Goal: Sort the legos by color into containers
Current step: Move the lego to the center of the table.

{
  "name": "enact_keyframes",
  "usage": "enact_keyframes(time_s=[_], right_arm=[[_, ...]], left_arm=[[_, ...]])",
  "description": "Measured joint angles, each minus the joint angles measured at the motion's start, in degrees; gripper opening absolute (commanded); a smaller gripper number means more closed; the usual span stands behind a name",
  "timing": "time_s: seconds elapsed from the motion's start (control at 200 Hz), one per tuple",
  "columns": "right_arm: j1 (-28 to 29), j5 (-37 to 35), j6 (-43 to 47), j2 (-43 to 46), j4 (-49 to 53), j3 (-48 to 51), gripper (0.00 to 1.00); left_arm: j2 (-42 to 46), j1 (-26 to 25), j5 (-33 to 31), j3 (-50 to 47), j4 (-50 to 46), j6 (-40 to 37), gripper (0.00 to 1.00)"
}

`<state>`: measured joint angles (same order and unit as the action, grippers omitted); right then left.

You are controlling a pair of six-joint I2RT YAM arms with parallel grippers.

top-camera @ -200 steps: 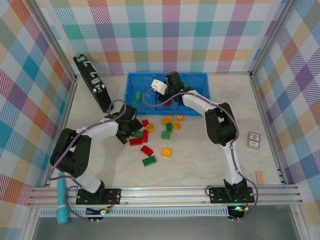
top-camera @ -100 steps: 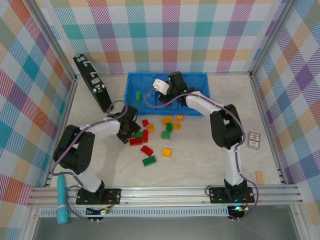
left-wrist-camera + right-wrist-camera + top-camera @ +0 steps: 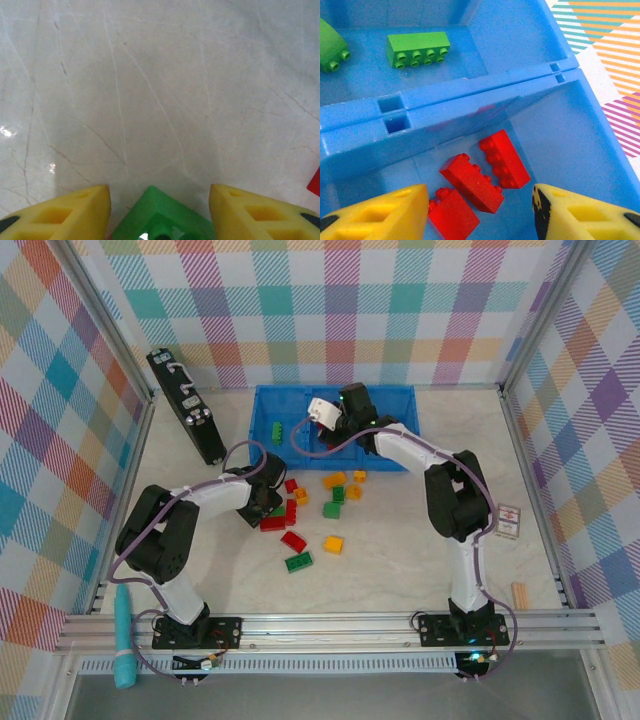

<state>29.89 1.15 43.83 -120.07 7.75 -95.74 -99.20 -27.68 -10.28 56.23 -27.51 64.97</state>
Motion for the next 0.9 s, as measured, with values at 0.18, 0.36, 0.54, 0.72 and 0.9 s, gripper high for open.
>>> enact_keyframes(time_s=[0.18,0.36,0.54,0.72,0.9], right_arm=[[-0.28,0.00,-0.07,0.46,0.00,0.70,0.58],[-0.74,-0.04,-0.07,0.68,0.00,1.99,0.58],[-1.07,-0.07,-0.04,1.36,0.11,3.30,0.58],[-1.07,-0.07,-0.04,1.53,0.07,3.30,0.58],[-1.07,-0.09,0.13,1.53,0.09,3.30,0.59]], left_arm=[[-1.46,0.00,-0.39,1.42,-1.84,0.42,0.49],[-2.58,0.15,-0.55,3.26,-4.04,0.35,0.45],[-2.80,1.46,1.03,4.87,-5.70,-0.48,0.44],[-3.58,3.30,3.93,6.88,-6.88,-3.39,0.59],[-4.15,3.32,6.86,8.33,-4.63,-4.11,0.70]])
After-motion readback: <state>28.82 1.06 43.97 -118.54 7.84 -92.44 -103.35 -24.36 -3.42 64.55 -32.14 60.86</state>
